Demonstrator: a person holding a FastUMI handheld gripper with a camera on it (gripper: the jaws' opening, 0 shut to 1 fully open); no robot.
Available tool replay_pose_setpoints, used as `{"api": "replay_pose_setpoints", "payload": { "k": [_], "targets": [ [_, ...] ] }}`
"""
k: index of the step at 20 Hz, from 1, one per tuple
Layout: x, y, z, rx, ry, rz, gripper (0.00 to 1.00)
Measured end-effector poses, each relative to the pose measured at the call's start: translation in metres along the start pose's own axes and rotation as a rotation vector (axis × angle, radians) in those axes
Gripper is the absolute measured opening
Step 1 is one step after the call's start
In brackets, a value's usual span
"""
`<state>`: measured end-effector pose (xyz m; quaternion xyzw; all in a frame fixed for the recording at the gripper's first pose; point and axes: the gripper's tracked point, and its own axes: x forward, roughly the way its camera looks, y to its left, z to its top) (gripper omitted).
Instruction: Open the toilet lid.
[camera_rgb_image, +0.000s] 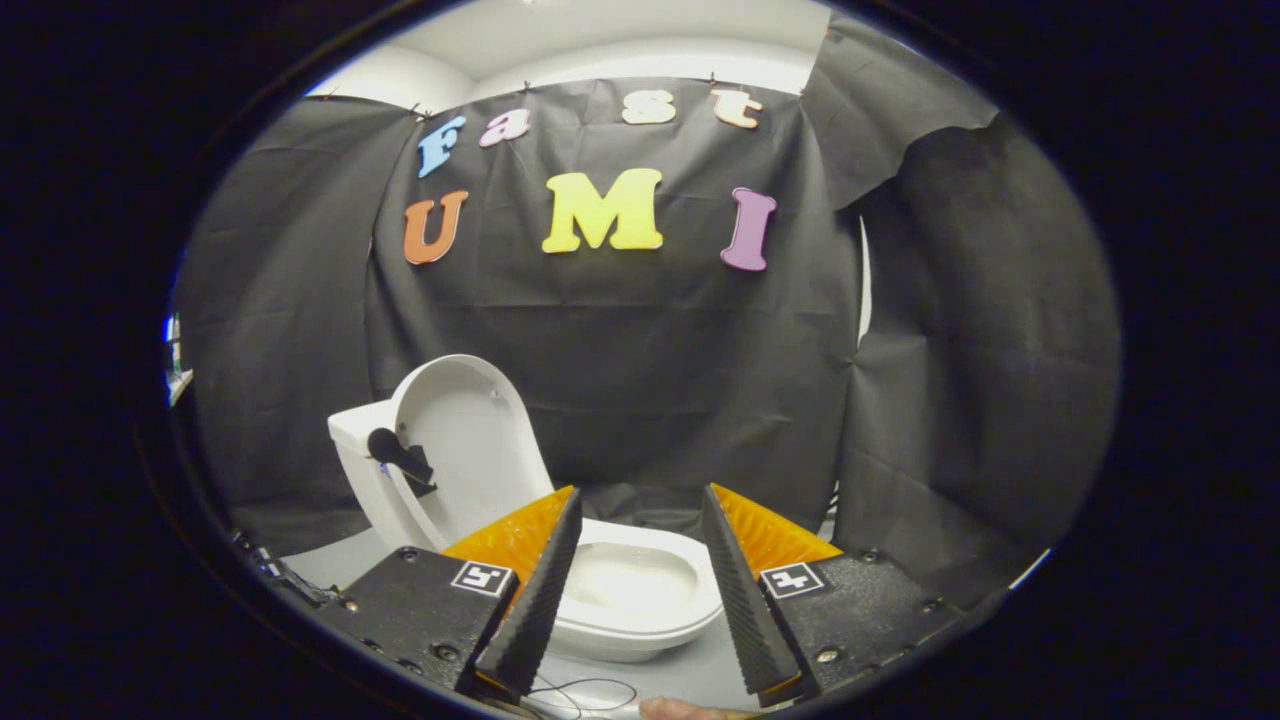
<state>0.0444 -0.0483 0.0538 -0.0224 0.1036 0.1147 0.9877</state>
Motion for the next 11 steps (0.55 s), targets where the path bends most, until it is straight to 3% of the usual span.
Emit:
{"api": "replay_pose_setpoints", "payload": {
  "k": [11],
  "targets": [
    [-0.058,-0.071,-0.036,0.072,-0.024,-0.073,0.76]
  ]
}}
